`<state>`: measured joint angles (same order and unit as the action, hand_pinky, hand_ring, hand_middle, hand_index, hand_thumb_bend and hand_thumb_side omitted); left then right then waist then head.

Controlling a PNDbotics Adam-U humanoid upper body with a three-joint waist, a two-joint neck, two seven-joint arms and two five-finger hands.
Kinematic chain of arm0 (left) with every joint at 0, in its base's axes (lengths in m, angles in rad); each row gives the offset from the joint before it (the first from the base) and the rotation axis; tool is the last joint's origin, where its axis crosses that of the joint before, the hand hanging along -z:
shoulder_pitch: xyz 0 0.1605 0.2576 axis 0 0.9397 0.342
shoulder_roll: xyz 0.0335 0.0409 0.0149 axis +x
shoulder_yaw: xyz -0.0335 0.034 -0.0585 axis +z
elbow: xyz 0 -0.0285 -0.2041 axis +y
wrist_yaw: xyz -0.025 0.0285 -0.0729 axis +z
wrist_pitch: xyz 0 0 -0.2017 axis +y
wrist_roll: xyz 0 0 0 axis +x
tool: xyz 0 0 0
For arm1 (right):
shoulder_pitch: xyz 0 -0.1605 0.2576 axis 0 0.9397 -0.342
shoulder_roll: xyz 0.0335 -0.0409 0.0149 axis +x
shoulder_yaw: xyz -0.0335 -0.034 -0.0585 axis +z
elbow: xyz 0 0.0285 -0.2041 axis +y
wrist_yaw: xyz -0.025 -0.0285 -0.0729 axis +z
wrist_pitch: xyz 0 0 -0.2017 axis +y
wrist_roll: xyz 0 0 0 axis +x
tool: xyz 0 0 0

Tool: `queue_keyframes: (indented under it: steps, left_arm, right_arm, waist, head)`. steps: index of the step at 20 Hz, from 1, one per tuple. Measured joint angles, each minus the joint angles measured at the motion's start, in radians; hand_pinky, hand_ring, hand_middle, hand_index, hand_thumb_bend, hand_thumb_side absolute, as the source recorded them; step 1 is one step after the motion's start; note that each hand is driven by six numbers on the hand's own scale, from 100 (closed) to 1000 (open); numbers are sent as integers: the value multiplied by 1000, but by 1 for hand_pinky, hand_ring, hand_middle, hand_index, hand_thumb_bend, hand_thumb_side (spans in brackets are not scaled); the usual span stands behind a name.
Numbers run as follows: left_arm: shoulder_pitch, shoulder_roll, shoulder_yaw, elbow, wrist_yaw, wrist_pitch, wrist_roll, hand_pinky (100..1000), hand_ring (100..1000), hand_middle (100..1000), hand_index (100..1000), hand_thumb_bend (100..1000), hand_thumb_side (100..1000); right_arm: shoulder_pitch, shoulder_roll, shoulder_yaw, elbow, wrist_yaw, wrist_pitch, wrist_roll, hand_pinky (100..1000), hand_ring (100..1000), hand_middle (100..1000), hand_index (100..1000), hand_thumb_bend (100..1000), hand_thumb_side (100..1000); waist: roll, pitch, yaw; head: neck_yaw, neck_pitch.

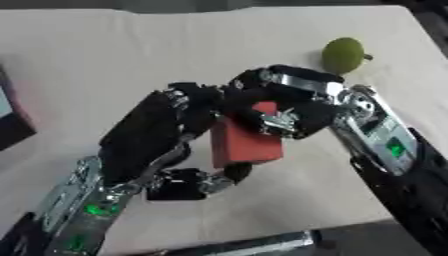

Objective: Pick up the objects with one hand, pass them to the other hand, and then place them into the box on the other side of the table.

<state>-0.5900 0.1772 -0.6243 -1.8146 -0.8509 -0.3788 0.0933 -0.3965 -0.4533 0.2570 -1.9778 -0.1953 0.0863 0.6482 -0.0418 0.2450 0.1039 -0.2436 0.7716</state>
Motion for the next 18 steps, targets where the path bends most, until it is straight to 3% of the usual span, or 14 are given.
queue_keyframes:
  steps: [3,8,14,18]
  left_arm:
    - [0,0,-3,0,-22,9,9,549,333,760,999,400,100]
    - [0,-1,-6,0,-65,29,30,553,357,785,1000,498,100]
    - [2,-2,-11,0,-80,31,76,544,356,783,1000,537,100]
    - [2,-2,-12,7,-81,28,87,542,342,767,1000,504,100]
  right_arm:
    - [0,0,-3,0,0,1,1,843,466,388,504,100,512]
    - [0,0,-3,0,0,2,2,839,465,386,501,100,511]
    - [0,0,-3,1,0,4,3,836,465,385,500,100,513]
    - [1,0,-3,1,0,6,5,835,465,385,499,100,514]
  waist:
    - [0,0,0]
    - [0,0,0]
    - [0,0,0]
    - [0,0,-1]
  head:
    - [-1,0]
    - [-1,0]
    - [-2,0]
    - [-4,0]
